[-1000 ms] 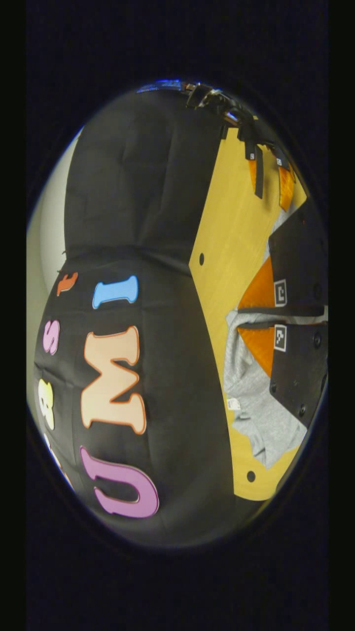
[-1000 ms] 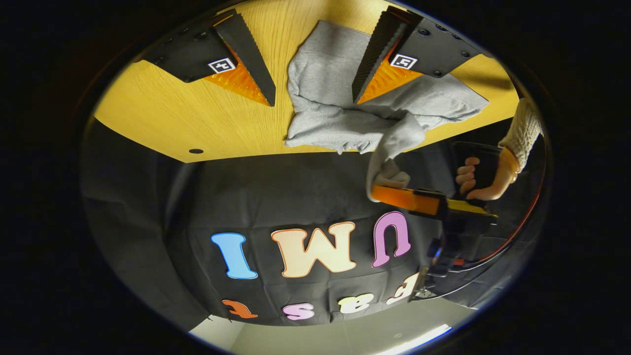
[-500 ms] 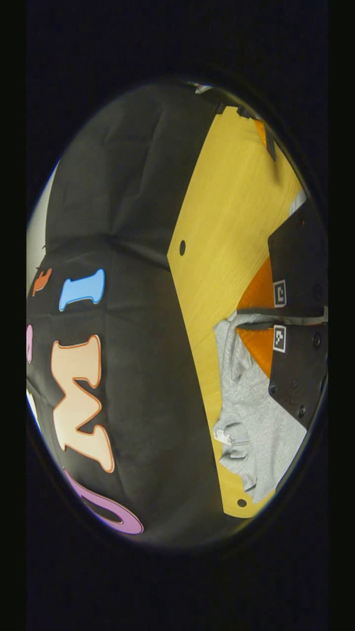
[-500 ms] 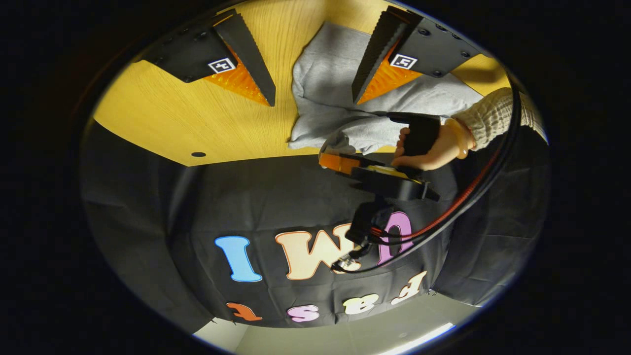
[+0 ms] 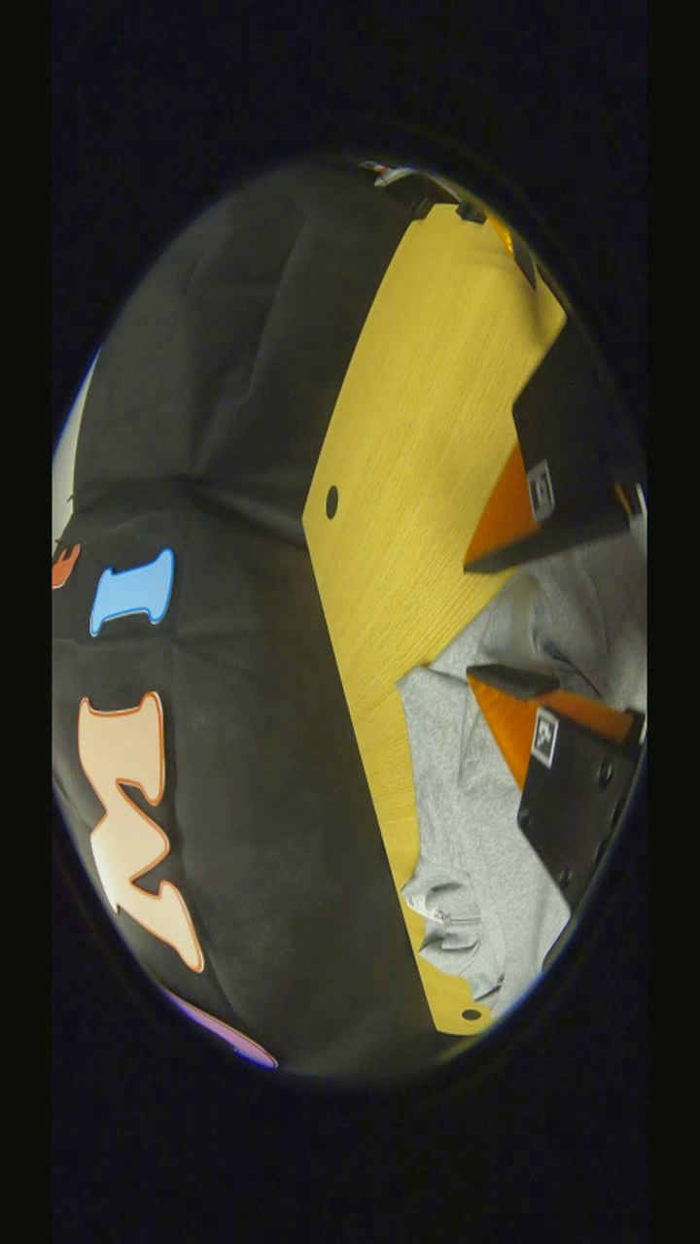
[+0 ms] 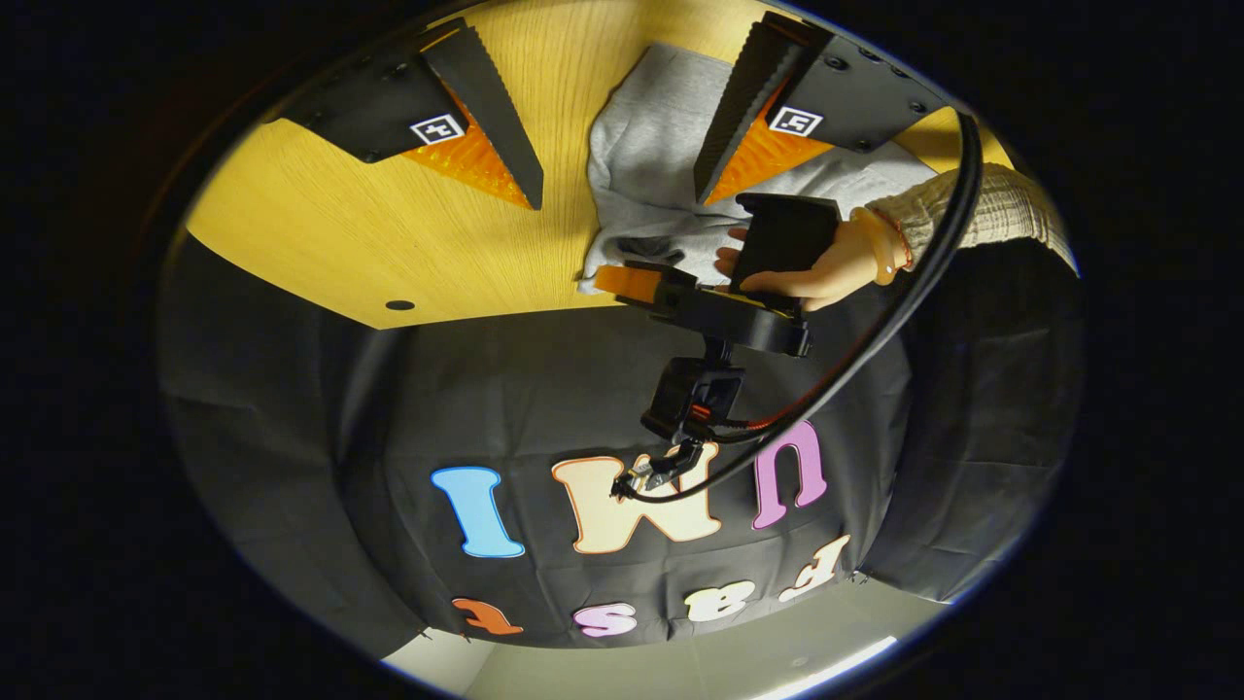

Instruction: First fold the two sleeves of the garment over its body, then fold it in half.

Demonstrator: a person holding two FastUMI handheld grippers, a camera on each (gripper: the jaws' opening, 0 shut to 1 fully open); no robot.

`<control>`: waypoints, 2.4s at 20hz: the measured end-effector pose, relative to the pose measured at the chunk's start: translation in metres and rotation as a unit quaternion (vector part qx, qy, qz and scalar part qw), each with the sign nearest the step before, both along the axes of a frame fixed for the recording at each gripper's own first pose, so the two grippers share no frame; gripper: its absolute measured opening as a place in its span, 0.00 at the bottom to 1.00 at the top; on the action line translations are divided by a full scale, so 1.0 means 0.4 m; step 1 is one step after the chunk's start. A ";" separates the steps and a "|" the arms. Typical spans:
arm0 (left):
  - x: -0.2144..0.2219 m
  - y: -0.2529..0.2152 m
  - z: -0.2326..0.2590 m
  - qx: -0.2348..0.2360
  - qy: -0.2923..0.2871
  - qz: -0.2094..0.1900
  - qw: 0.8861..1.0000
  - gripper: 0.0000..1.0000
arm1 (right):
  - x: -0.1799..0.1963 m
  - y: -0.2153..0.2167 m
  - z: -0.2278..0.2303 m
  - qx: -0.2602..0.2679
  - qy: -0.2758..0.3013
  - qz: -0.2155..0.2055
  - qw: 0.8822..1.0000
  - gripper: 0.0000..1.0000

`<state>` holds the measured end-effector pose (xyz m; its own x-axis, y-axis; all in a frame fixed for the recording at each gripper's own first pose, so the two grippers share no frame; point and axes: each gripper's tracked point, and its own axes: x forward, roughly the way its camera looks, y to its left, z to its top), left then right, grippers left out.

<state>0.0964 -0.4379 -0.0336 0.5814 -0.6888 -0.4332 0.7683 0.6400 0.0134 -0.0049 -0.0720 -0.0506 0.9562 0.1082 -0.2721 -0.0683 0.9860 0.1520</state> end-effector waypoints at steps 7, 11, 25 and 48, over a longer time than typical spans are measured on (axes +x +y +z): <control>0.004 0.146 0.116 -0.017 -0.048 0.026 0.998 0.91 | -0.016 0.035 -0.006 -0.012 0.013 0.015 1.000 0.97; -0.020 0.315 0.161 -0.014 -0.062 0.043 0.997 0.91 | -0.022 0.063 -0.011 -0.016 0.024 0.028 0.999 0.97; -0.222 0.922 0.006 0.046 -0.018 0.142 0.989 0.91 | -0.085 0.133 -0.121 -0.079 0.122 0.062 0.987 0.98; -0.386 1.088 -0.173 0.080 0.072 0.192 0.976 0.92 | -0.130 0.152 -0.185 -0.069 0.215 0.062 0.972 0.98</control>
